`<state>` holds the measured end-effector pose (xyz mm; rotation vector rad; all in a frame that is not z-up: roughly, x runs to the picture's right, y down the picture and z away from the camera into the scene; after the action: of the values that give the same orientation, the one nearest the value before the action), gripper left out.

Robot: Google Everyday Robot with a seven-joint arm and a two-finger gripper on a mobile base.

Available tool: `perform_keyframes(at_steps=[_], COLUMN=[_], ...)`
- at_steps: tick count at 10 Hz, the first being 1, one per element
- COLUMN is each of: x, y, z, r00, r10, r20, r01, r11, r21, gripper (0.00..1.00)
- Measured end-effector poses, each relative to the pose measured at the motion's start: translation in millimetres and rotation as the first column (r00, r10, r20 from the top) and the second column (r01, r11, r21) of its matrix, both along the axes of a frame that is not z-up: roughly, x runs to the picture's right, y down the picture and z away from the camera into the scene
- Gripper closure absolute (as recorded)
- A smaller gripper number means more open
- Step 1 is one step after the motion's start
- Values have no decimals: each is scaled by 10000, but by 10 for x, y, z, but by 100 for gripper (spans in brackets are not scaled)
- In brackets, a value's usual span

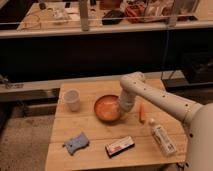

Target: Drag the ceramic bowl in a circle

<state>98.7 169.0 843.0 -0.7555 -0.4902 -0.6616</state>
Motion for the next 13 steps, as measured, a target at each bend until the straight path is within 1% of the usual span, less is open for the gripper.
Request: perform_keyframes(at_steps=[13], x=[-1], y=[0], z=[0], r00=[10000], r10=[-3], r20=[2], r01=[3], r11=[10000], r21=[-1], gripper=[100])
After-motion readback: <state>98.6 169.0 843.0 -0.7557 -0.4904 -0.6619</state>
